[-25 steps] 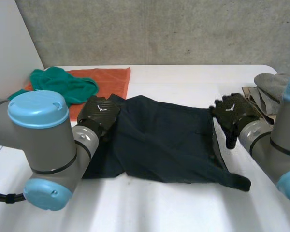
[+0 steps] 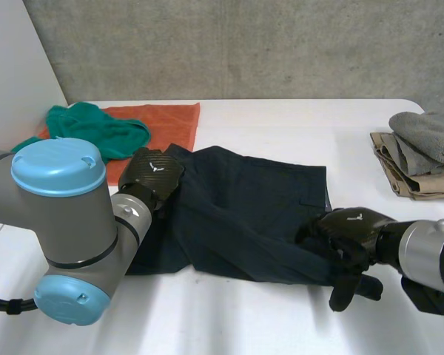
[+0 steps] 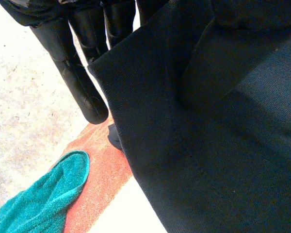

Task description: Fold the laundry.

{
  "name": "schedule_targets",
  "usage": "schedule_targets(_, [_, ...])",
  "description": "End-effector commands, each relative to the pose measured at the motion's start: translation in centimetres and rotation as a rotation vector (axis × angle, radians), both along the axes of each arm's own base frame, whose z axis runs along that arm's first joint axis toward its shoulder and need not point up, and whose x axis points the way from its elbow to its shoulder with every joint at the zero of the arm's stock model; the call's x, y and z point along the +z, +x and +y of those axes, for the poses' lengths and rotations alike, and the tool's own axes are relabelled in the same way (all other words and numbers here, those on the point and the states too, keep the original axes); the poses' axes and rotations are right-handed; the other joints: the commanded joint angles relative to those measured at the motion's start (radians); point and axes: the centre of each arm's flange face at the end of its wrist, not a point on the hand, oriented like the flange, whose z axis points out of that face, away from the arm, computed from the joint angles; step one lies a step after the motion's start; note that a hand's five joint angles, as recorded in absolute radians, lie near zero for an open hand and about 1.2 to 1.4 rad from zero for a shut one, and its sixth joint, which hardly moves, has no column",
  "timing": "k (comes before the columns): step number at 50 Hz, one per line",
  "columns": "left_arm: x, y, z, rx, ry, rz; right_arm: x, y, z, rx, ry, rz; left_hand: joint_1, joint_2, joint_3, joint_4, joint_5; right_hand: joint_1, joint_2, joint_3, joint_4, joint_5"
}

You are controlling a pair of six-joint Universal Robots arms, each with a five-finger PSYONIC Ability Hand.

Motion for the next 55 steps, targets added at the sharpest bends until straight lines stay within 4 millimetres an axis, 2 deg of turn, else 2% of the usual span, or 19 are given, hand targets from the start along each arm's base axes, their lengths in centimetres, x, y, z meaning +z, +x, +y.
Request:
schedule_targets(1, [-0.1,-0.2,-0.2,-0.005,-0.001,0.004,-2.8,0.0,-1.7,-0.044,-0.108,0.023,0.248,0.195,0.200,0.193,0.230,0.532,0.501,0.514,0.499,0.506])
schedule_targets(4, [-0.3,-0.1,-0.5,0.000,-0.004,0.004,-3.4,0.0,-3.3,-0.095,-0.188,0.037,0.248,0.195,0.200,0.193,0.230,1.143,1.112,1.125,1.110,1.117])
schedule_targets(8, [-0.7,-0.6,-1.6,0.003,-0.023,0.017,-2.0,0.2,-7.1,-0.183,-0.421,0.036,0.248,0.195,0.200,0.193,0.230,1.144,1.114,1.127,1.111,1.119])
schedule_targets(12, [-0.8,-1.8,-3.8,0.009,-0.091,0.062,-0.8,1.8,-9.4,-0.179,-0.561,0.027,0.248,0.195,0.200,0.193,0.230,1.144,1.114,1.127,1.111,1.119])
schedule_targets(15, [-0.2,-2.2,-6.7,0.034,-0.184,0.112,-1.1,2.9,-11.0,-0.159,-0.613,0.034,0.248,0.195,0.200,0.193,0.230,1.144,1.114,1.127,1.111,1.119])
schedule_targets(20, [-0.1,-3.2,-11.2,0.055,-0.366,0.126,-2.6,6.1,-14.1,-0.096,-0.726,0.089,0.248,0.195,0.200,0.193,0.230,1.144,1.114,1.127,1.111,1.119])
schedule_targets(25, [-1.3,-4.8,-13.6,0.025,-0.493,0.094,-5.6,8.2,-16.6,-0.054,-0.826,0.172,0.248,0.195,0.200,0.193,0.230,1.144,1.114,1.127,1.111,1.119])
schedule_targets(28, [-3.2,-5.5,-14.4,-0.023,-0.509,0.090,-7.5,9.2,-18.2,-0.048,-0.914,0.203,0.191,0.138,0.142,0.135,0.172,1.144,1.114,1.127,1.111,1.119])
schedule_targets(29, [-3.8,-5.7,-14.5,-0.039,-0.506,0.089,-8.0,9.3,-18.6,-0.052,-0.934,0.209,0.048,-0.005,-0.001,-0.008,0.029,1.119,1.088,1.101,1.086,1.094])
schedule_targets(30, [-4.4,-5.9,-14.5,-0.057,-0.504,0.086,-8.2,9.5,-18.9,-0.058,-0.958,0.211,-0.175,-0.228,-0.223,-0.230,-0.193,0.837,0.806,0.819,0.804,0.812])
schedule_targets(31, [-4.9,-6.1,-14.5,-0.070,-0.500,0.082,-8.8,9.6,-19.6,-0.075,-0.997,0.221,-0.470,-0.523,-0.519,-0.526,-0.489,0.151,0.120,0.133,0.118,0.126])
schedule_targets(32, [-5.7,-6.2,-14.5,-0.086,-0.491,0.076,-9.0,9.7,-19.8,-0.080,-1.012,0.225,-0.973,-1.026,-1.022,-1.029,-0.992,-0.077,-0.108,-0.095,-0.110,-0.103])
schedule_targets(33, [-6.2,-6.3,-14.5,-0.092,-0.484,0.071,-9.1,9.8,-20.0,-0.088,-1.030,0.226,-0.938,-0.991,-0.987,-0.994,-0.957,-0.077,-0.108,-0.095,-0.110,-0.103])
schedule_targets(38, [-6.3,-6.1,-13.8,-0.069,-0.462,0.063,-7.7,9.9,-20.3,-0.125,-1.089,0.197,-0.973,-1.026,-1.022,-1.029,-0.992,-0.077,-0.108,-0.095,-0.110,-0.103])
schedule_targets(42, [-3.7,-4.7,-13.4,0.015,-0.470,0.072,-4.5,9.3,-19.5,-0.153,-1.099,0.135,-0.973,-1.026,-1.022,-1.029,-0.992,-0.077,-0.108,-0.095,-0.110,-0.103])
schedule_targets(46, [-1.8,-3.3,-12.3,0.068,-0.465,0.069,0.2,7.7,-16.8,-0.205,-1.048,0.006,-0.973,-1.026,-1.022,-1.029,-0.992,-0.077,-0.108,-0.095,-0.110,-0.103])
schedule_targets(48, [-1.5,-2.7,-11.1,0.076,-0.439,0.069,1.2,7.2,-15.5,-0.207,-0.999,-0.026,-0.973,-1.026,-1.022,-1.029,-0.992,-0.077,-0.108,-0.095,-0.110,-0.103])
schedule_targets(51, [0.7,-1.5,-9.3,0.085,-0.418,0.119,1.5,6.2,-13.1,-0.195,-0.854,-0.068,-0.973,-1.026,-1.022,-1.029,-0.992,-0.077,-0.108,-0.095,-0.110,-0.103])
schedule_targets(55, [1.8,-0.2,-6.7,0.078,-0.343,0.223,-0.3,4.1,-11.8,-0.214,-0.613,-0.082,-0.973,-1.026,-1.022,-1.029,-0.992,-0.077,-0.108,-0.095,-0.110,-0.103])
